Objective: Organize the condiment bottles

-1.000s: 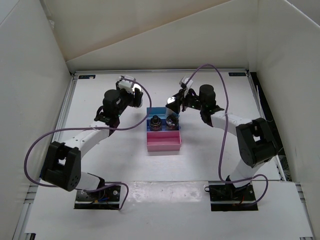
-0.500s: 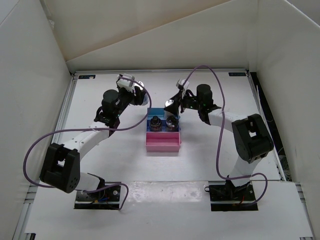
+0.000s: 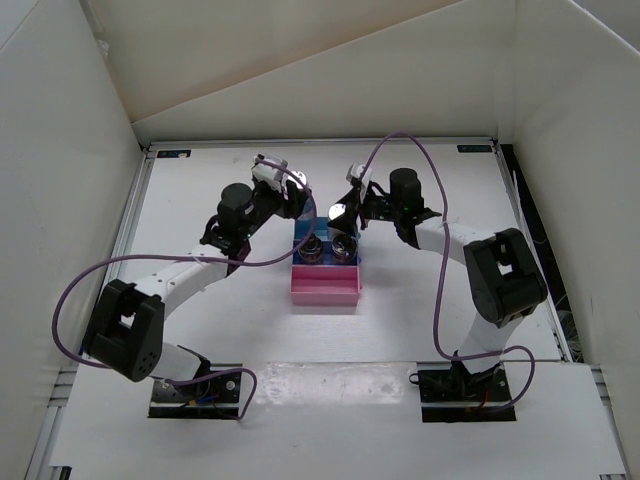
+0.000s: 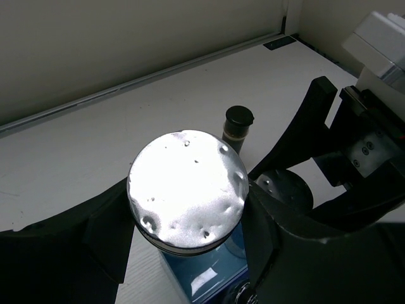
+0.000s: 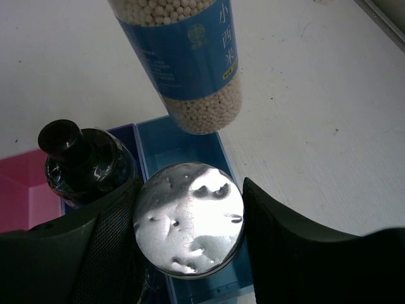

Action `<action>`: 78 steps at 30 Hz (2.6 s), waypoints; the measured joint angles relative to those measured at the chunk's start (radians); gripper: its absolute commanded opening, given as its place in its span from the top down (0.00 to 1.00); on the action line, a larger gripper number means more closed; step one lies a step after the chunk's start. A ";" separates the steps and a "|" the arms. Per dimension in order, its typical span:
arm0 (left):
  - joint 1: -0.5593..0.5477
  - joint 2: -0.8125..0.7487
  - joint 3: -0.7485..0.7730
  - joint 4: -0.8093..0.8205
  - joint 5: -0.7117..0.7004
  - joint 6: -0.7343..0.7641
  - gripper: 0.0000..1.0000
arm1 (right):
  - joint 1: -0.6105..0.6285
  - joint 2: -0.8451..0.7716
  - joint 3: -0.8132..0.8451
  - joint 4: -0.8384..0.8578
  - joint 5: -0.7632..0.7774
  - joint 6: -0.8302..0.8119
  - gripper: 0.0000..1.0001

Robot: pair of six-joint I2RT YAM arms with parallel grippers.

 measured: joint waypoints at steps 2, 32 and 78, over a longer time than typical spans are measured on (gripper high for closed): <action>-0.007 0.002 0.000 -0.002 0.000 -0.001 1.00 | 0.000 -0.002 0.000 -0.014 -0.001 -0.021 1.00; -0.103 0.097 -0.066 0.021 -0.006 0.023 1.00 | -0.003 -0.021 0.000 -0.069 -0.001 -0.098 1.00; -0.125 0.121 -0.038 -0.001 0.046 0.054 0.17 | -0.003 -0.017 0.008 -0.116 0.082 -0.093 0.11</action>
